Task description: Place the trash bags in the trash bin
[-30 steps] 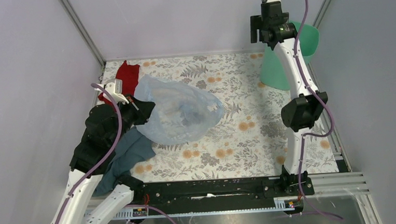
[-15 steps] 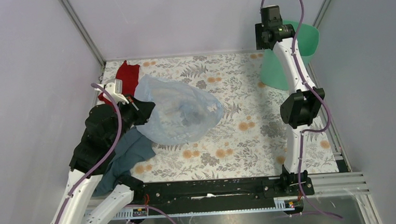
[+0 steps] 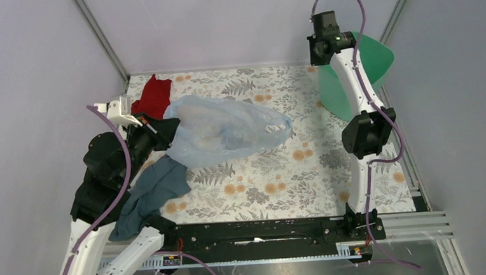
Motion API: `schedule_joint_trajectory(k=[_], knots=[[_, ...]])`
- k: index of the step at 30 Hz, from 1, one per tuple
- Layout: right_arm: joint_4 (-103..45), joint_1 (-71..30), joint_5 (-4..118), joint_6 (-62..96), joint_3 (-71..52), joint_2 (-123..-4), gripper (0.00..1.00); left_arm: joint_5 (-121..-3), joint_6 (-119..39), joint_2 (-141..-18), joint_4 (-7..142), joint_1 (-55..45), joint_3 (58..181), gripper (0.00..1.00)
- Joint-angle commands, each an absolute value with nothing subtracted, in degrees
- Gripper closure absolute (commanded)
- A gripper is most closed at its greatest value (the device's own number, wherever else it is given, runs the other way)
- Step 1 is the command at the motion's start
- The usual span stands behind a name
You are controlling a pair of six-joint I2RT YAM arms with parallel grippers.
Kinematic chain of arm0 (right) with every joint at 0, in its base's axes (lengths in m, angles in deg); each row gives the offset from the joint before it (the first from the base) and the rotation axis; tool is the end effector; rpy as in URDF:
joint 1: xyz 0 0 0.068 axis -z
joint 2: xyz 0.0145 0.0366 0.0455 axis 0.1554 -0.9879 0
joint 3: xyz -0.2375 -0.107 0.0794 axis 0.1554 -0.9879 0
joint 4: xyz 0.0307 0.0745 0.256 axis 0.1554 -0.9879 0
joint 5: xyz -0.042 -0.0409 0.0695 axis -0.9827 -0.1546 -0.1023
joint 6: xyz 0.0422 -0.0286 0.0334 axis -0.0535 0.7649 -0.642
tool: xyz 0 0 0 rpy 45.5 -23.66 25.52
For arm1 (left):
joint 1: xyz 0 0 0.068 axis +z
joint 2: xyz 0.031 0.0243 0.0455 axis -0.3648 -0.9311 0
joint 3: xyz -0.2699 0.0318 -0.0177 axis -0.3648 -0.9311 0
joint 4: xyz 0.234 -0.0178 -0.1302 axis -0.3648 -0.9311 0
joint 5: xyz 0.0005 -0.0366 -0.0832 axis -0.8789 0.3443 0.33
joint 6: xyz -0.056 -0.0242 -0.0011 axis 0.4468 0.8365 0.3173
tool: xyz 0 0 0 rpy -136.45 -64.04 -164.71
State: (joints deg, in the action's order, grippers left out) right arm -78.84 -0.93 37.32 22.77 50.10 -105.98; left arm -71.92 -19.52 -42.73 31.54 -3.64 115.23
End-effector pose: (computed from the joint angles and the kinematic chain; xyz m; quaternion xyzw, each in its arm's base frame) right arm 0.4877 0.0749 0.3677 -0.0216 0.8976 -0.0565 0.4366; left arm 0.1143 -0.0520 0.4428 -0.0513 0.7369 -0.3107 0.5982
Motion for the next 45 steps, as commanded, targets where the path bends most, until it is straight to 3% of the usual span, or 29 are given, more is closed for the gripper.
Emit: schedule_joint_trajectory(k=[1,11,21,24,30,36,38,41,45], knots=[[-84.53,-9.19,39.23,21.06,45.37,-100.15,1.00,-74.20,-19.39,-42.14,30.28,-3.34,117.77,1.00],[-84.98,-24.16,49.46,17.25,30.42,-88.38,1.00,-84.50,-21.45,-37.99,24.43,-3.39,122.73,1.00],[-84.94,-32.48,56.23,14.80,27.27,-85.05,0.99,-86.38,-17.87,-36.00,24.01,-3.36,121.86,1.00],[-84.74,-32.46,54.93,14.48,27.03,-84.23,0.85,-86.58,-17.87,-36.81,24.05,-3.39,121.72,1.00],[-85.18,-32.59,54.91,14.03,26.22,-79.28,0.35,-84.76,-17.18,-38.52,24.05,-3.39,121.18,1.00],[-83.41,-33.14,59.63,11.49,19.52,-67.54,0.06,-82.48,-16.30,-39.10,24.90,-3.35,119.09,1.00],[-83.07,-33.23,63.43,9.14,16.39,-64.50,0.01,-81.67,-16.33,-39.11,25.52,-3.38,118.76,1.00],[-75.78,-34.41,73.62,3.43,5.49,-58.65,0.00,-80.75,-16.67,-39.30,25.79,-3.39,118.60,1.00],[-44.79,-37.13,82.87,-13.42,-17.34,-48.70,0.00,-80.45,-16.81,-38.79,26.25,-3.39,117.80,1.00]])
